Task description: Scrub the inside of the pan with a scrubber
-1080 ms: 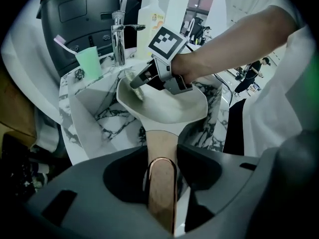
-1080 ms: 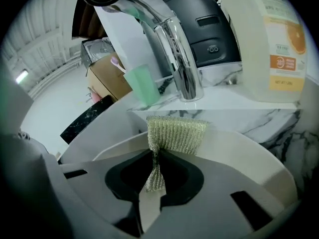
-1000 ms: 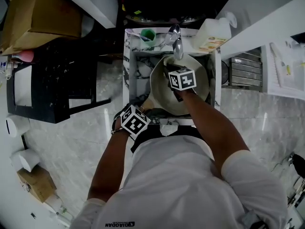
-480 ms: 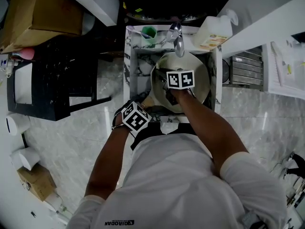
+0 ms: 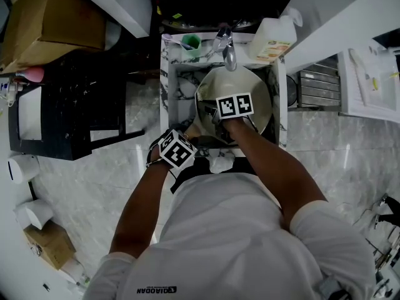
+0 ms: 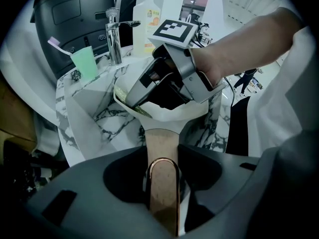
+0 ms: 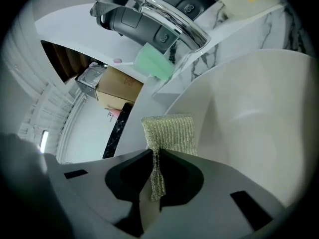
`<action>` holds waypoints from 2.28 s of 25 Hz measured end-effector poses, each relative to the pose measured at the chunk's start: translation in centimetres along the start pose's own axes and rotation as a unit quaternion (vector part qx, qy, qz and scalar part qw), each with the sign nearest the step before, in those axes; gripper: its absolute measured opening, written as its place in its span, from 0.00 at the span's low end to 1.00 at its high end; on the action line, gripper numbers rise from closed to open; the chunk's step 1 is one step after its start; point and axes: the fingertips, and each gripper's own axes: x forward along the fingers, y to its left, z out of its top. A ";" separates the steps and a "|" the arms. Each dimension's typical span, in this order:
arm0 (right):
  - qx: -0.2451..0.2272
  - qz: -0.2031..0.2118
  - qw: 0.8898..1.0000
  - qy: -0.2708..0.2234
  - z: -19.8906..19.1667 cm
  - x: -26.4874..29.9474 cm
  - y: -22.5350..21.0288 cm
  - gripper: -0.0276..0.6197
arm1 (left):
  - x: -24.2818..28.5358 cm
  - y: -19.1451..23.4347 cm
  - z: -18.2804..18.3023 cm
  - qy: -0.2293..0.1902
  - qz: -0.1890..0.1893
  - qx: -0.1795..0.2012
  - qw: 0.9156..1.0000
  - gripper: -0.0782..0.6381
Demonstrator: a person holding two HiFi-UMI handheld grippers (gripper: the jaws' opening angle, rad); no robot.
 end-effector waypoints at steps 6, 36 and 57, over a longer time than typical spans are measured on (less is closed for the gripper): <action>0.018 0.019 0.998 0.053 -2.7 -0.7 0.4 0.15 | 0.0 0.0 0.0 0.000 0.001 0.003 1.000 0.39; -0.023 -0.040 0.922 0.385 -12.7 -8.8 -3.5 0.15 | 0.6 -0.1 -0.6 0.005 0.000 0.007 1.000 0.39; -0.338 -0.154 0.868 0.330 -5.6 -10.3 -4.1 0.15 | 0.7 0.0 -0.8 0.006 0.003 0.007 1.000 0.39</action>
